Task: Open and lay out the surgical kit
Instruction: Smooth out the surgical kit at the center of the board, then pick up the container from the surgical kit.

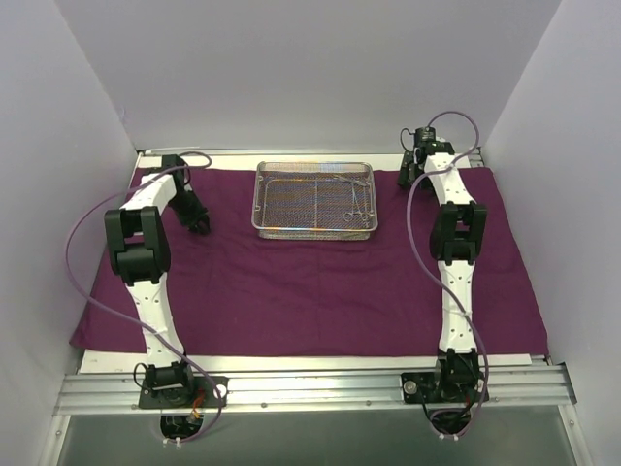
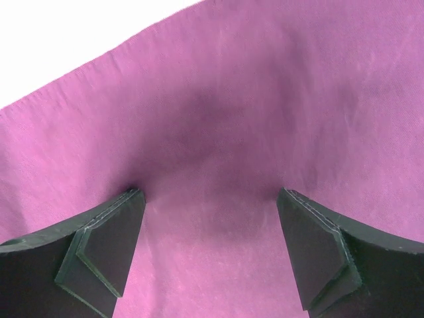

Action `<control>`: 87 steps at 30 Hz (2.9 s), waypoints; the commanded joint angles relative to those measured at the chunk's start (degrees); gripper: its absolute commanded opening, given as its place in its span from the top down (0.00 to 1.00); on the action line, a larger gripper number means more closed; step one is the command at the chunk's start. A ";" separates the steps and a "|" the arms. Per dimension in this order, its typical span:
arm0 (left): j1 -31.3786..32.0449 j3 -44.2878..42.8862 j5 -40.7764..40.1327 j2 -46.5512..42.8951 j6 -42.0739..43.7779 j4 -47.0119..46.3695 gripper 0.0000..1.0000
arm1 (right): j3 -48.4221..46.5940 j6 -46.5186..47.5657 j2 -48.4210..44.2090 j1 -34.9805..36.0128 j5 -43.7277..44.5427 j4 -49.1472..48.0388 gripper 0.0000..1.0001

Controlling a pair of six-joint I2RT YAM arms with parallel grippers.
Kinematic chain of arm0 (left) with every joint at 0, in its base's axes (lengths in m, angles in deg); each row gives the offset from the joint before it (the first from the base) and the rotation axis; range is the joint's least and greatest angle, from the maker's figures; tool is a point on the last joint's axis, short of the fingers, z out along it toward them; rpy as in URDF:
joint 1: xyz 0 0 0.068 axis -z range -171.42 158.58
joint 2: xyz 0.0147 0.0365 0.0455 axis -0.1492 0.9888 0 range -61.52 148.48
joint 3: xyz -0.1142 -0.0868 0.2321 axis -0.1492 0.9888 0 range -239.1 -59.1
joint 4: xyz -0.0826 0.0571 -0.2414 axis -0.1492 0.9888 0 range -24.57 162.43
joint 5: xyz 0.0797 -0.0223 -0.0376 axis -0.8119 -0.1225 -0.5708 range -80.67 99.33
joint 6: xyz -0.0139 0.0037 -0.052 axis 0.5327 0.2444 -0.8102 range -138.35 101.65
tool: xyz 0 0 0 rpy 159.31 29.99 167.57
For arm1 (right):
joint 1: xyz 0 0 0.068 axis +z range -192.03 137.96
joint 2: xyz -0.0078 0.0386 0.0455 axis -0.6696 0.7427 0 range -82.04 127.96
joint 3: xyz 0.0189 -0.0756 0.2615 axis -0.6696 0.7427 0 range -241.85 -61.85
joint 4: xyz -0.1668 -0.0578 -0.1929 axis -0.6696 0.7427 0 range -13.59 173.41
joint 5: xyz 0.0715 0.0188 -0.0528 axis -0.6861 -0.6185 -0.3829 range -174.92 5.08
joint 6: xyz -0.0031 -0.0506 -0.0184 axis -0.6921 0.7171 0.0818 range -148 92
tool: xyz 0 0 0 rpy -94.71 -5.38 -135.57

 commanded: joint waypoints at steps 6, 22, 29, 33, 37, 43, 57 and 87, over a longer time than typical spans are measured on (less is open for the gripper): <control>-0.12 2.11 -3.44 -8.35 1.50 -1.25 0.68 | -9.32 -3.04 -2.15 -0.05 -4.62 2.54 0.14; 11.83 6.75 1.52 -21.63 13.73 -8.71 0.63 | 26.89 -5.15 -29.51 -0.76 -20.51 -7.28 0.13; 11.83 6.59 5.07 -20.76 11.44 -11.28 0.61 | 26.73 -1.02 -28.82 7.06 -24.05 -5.99 0.10; 11.92 3.52 6.83 -16.64 10.83 -9.52 0.60 | 25.59 -0.93 -26.89 8.47 -22.91 -5.02 0.09; 12.36 3.42 9.47 -15.48 9.86 -10.56 0.60 | 23.48 -0.23 -24.43 9.26 -22.11 -2.83 0.09; 13.59 4.04 11.05 -14.25 9.24 -12.59 0.59 | 22.59 0.30 -21.70 9.97 -20.97 -1.86 0.10; 15.96 1.93 8.77 -8.37 10.03 -11.37 0.58 | 22.95 0.04 -18.71 10.85 -19.83 -1.94 0.12; 17.11 -7.21 13.08 -6.51 11.09 -7.23 0.98 | 8.46 -2.86 -13.17 11.02 -19.04 0.25 1.00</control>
